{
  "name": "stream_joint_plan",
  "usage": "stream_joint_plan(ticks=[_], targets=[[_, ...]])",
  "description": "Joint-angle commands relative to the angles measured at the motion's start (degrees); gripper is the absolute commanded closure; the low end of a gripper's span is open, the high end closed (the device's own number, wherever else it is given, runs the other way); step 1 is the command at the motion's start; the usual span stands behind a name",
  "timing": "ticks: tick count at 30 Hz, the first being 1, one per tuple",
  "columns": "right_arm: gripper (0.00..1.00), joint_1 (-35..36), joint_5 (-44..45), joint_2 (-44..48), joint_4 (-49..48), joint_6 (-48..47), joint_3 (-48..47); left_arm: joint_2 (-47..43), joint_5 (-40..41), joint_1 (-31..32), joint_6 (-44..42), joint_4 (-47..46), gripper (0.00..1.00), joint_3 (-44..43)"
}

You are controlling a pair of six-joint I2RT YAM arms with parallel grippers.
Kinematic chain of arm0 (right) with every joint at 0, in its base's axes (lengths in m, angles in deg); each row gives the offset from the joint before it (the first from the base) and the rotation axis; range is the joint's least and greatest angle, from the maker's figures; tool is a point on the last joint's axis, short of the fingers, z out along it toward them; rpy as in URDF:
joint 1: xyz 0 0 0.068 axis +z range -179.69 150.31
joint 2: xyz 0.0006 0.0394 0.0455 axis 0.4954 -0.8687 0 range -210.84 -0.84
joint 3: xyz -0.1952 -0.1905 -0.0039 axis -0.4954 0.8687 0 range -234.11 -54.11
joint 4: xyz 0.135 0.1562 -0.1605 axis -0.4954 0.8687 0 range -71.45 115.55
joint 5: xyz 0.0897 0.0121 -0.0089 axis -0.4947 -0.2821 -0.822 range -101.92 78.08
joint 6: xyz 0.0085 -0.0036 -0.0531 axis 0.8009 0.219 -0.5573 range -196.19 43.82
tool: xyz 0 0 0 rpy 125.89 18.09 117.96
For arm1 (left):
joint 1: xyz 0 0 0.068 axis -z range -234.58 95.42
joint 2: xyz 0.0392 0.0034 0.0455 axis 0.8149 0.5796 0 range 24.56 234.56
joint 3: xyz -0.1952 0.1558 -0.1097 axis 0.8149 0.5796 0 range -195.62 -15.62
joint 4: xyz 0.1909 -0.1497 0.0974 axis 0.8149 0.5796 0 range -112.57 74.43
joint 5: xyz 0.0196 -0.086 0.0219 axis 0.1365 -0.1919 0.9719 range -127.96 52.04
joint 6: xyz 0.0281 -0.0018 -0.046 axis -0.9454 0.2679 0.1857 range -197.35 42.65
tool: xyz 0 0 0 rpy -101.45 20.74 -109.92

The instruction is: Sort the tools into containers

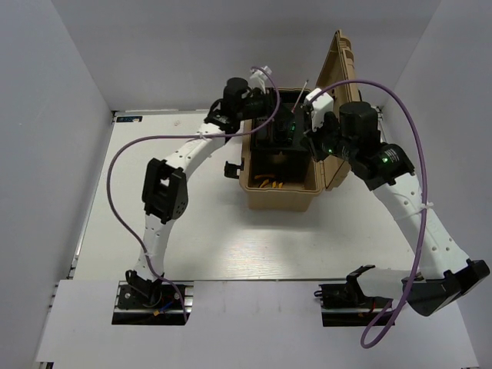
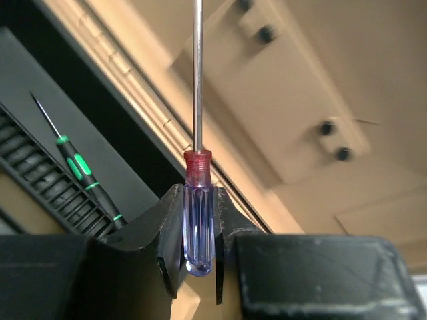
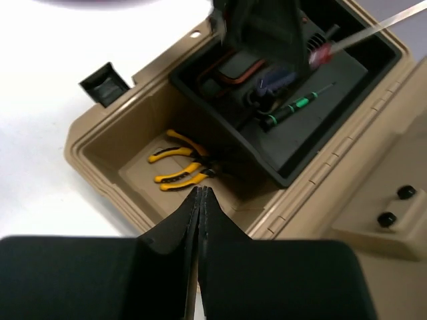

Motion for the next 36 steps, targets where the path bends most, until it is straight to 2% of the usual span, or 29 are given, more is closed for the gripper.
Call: stream_joint_plan(ticks=[1, 4, 8, 12, 13, 14, 16, 18, 19, 20, 27, 29, 31, 32, 33, 35, 36], targets=[[1.0, -0.2, 3.6, 2.2, -1.0, 0.7, 0.2, 0.3, 4.8, 2.1, 4.0, -2.6, 1.0, -3.4], [1.0, -0.6, 3.9, 2.8, -1.0, 0.7, 1.0, 1.9, 10.4, 3.8, 4.5, -2.5, 1.0, -3.4], [1.0, -0.7, 3.8, 4.0, -0.7, 0.9, 2.0, 2.5, 20.7, 5.1, 5.1, 2.3, 1.0, -3.4], [1.0, -0.7, 3.8, 4.7, -0.6, 1.0, 2.6, 3.6, 23.9, 5.6, 4.6, 5.2, 1.0, -4.6], [0.97, -0.7, 3.8, 4.8, -0.6, 1.0, 2.8, 4.3, 24.4, 6.2, 4.1, 6.0, 0.99, -5.1], [0.94, -0.7, 3.8, 4.9, -0.6, 1.0, 3.0, 4.3, 24.4, 6.2, 4.1, 7.8, 0.96, -5.8], [0.85, -0.7, 3.6, 5.1, -0.6, 1.1, 3.2, 5.0, 24.4, 6.8, 3.6, 8.5, 0.75, -7.0], [0.82, -0.8, 3.3, 5.4, -0.9, 1.1, 3.5, 5.5, 24.4, 6.8, 3.6, 9.1, 0.57, -7.8], [0.82, -0.8, 3.1, 5.2, -1.0, 1.3, 3.6, 5.5, 24.4, 6.8, 3.6, 9.6, 0.52, -8.3], [0.81, -1.0, 2.7, 5.2, -1.0, 1.1, 3.8, 6.3, 24.4, 6.8, 3.6, 10.1, 0.49, -9.8], [0.8, -1.5, 0.4, 5.8, -0.4, 2.0, 3.1, 6.9, 23.7, 6.8, 3.6, 12.2, 0.45, -12.3], [0.8, -1.9, -0.7, 6.1, 0.1, 2.3, 2.7, 5.1, 24.3, 6.8, 2.2, 12.9, 0.45, -12.3], [0.8, -1.8, -2.6, 6.2, 0.6, 2.4, 1.8, 2.7, 25.0, 6.8, 0.7, 13.5, 0.55, -11.0], [0.79, -2.1, -3.2, 6.3, 0.9, 2.5, 1.4, -0.7, 25.5, 6.8, -1.7, 13.5, 0.73, -8.4], [0.79, -2.0, -3.9, 6.2, 1.5, 2.5, 1.2, -2.9, 26.4, 6.8, -3.2, 13.5, 0.85, -6.7], [0.76, -2.1, -6.4, 6.6, 1.8, 2.4, 0.3, -8.2, 27.9, 6.8, -6.2, 14.1, 1.0, 0.9], [0.7, -2.4, -8.0, 6.6, 2.2, 2.3, -0.4, -14.4, 29.9, 6.8, -9.2, 14.1, 1.0, 4.1]])
